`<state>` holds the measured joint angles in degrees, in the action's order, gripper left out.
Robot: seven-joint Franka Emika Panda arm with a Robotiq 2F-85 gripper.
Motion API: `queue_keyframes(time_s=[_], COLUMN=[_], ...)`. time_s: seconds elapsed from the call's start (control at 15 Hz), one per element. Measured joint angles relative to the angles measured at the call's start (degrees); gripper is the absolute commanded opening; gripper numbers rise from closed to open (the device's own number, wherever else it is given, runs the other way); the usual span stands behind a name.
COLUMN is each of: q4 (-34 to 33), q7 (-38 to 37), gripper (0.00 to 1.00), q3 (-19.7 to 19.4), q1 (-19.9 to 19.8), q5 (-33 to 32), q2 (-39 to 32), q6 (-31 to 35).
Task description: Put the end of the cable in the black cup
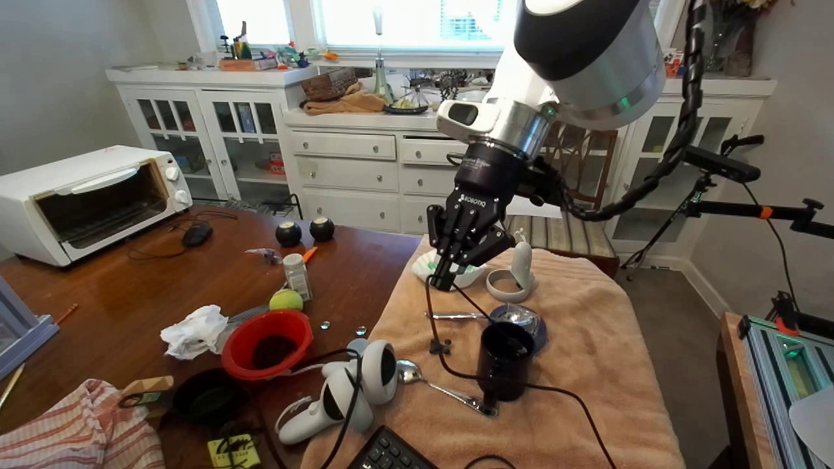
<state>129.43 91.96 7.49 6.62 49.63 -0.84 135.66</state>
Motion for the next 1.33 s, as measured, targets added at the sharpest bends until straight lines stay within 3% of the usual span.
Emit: queue_keyframes(time_s=[0.6, 1.33], q4=[1.0, 1.9], q7=[14.1, 23.1], gripper=[0.01, 0.01], q3=[-0.6, -2.5], q1=[-0.4, -2.5], q5=[8.6, 10.1], q2=[-1.1, -3.5], q6=[-0.7, -4.7])
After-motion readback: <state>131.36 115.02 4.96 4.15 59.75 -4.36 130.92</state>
